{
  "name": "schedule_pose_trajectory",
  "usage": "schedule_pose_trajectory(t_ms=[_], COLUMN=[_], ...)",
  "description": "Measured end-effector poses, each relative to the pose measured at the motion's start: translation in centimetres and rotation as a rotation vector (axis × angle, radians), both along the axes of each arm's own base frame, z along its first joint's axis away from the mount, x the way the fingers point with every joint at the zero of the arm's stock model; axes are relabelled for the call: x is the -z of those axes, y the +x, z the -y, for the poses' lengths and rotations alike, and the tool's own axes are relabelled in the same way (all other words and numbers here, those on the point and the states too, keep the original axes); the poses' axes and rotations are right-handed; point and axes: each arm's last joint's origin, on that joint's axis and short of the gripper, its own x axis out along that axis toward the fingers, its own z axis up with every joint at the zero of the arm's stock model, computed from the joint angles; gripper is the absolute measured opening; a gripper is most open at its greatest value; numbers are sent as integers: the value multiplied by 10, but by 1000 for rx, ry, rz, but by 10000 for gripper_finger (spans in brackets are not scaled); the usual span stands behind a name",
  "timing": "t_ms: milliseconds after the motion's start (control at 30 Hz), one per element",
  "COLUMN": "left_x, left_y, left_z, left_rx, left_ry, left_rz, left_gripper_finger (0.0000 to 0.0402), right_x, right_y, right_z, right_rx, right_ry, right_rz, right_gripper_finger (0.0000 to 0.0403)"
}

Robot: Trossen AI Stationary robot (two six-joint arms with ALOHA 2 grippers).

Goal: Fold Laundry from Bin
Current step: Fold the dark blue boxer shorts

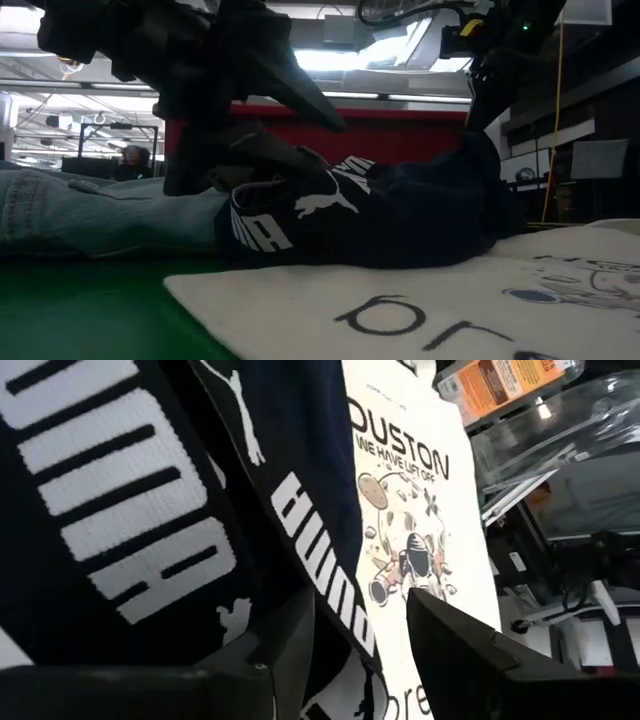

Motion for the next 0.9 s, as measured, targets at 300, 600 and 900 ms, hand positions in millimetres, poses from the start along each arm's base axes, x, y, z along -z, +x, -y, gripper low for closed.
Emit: schedule_pose_trajectory(t_ms=[300,600,900], left_x=[0,0,1], left_y=[0,-4,-4], left_z=[-1,8,6], left_rx=[-26,-44,-83], left_ry=[-15,-79,-82], left_rz=[-1,-6,-13], left_gripper_finger=[155,155,155], right_x=[0,0,0], right_y=[0,0,0], right_z=[0,0,0], right_rx=[0,0,0], right_ry=[0,0,0], right_rz=[0,0,0], right_gripper_finger=[10,10,10])
